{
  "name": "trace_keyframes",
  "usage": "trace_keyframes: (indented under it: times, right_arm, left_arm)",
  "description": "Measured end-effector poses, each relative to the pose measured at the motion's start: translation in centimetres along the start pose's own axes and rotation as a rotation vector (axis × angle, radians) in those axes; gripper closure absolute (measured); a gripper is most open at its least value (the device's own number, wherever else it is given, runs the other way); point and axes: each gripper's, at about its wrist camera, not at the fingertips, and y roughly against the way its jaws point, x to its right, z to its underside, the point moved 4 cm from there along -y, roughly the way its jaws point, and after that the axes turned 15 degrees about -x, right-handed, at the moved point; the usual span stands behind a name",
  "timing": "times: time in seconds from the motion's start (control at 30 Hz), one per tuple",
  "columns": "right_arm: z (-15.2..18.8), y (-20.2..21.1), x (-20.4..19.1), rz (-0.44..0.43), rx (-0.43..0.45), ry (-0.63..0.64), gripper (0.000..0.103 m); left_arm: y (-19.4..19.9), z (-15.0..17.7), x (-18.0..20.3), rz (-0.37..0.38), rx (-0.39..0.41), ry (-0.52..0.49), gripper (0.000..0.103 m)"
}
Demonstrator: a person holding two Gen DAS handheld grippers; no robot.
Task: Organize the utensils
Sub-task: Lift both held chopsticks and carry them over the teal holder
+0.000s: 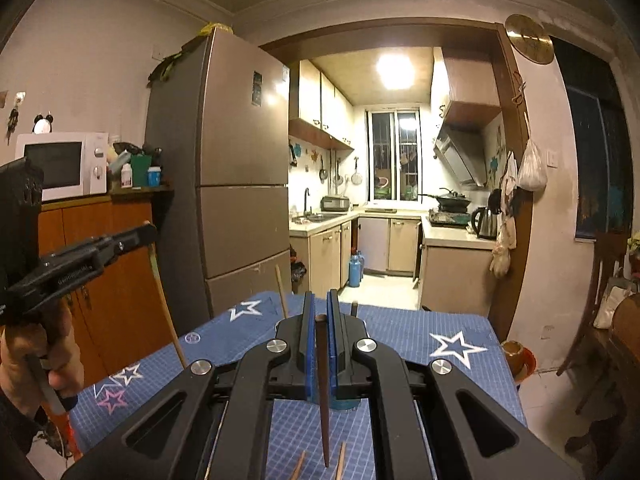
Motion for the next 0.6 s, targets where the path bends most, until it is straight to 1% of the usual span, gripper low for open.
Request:
trace_keyframes:
  times: [0.23,0.37,0.6]
  right_arm:
    - [-1.9,-1.1,0.8,-0.006,-0.002,-0.011,0.096]
    - [-3.3,-1.5,0.9,-0.008,0.000,-0.011,0.096]
    - [-7.6,-1.5,1.4,-0.020,0.038,-0.019,0.096]
  left_arm:
    - [-1.1,-1.3,0.4,0.005,-0.024,-0.007,0.098]
    - [-1.7,-2.1,0.2,0.026,-0.031,0.007,0.098]
    - [-2.8,-4.5,0.7,0.029,-0.012,0.001,0.098]
